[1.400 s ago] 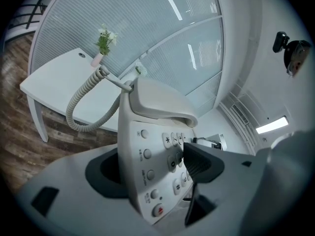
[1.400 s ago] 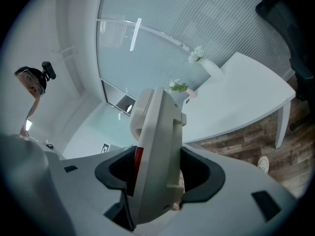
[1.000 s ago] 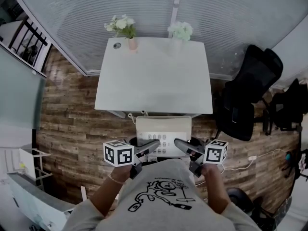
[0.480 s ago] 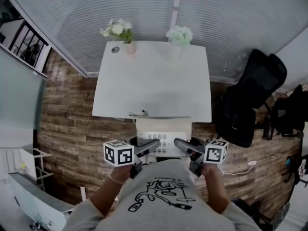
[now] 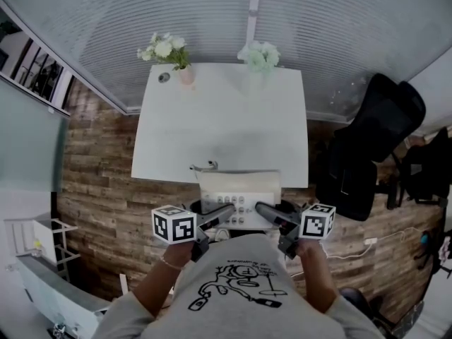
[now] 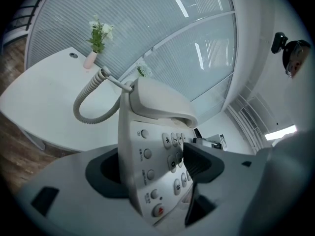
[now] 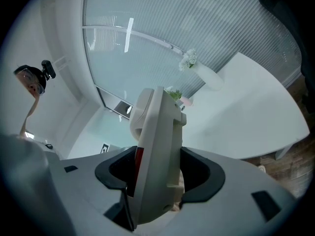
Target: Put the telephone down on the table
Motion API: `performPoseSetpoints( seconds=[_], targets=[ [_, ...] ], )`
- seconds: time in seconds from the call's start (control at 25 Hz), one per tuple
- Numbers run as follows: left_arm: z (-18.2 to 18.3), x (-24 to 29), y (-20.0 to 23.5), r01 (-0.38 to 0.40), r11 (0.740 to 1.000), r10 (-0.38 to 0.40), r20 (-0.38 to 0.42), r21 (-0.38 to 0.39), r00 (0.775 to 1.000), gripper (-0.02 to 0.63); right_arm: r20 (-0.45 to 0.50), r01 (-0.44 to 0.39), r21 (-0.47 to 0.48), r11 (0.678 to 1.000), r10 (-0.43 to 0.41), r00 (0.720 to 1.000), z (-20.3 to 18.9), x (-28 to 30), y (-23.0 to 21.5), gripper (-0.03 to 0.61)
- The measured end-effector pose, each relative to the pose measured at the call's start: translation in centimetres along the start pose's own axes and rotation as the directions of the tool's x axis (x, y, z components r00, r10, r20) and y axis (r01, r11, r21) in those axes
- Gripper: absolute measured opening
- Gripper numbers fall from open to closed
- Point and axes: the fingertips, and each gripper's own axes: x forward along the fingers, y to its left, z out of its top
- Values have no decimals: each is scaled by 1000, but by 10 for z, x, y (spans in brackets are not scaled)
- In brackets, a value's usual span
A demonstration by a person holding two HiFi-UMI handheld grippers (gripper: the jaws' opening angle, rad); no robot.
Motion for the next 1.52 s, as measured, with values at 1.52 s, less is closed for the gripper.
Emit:
performPoseSetpoints(
  seconds=[1.52],
  targets=[
    [106, 76, 28, -49, 998, 50, 27, -44, 998, 328, -71, -22, 48, 999, 26, 997, 117, 31, -61, 281]
  ],
)
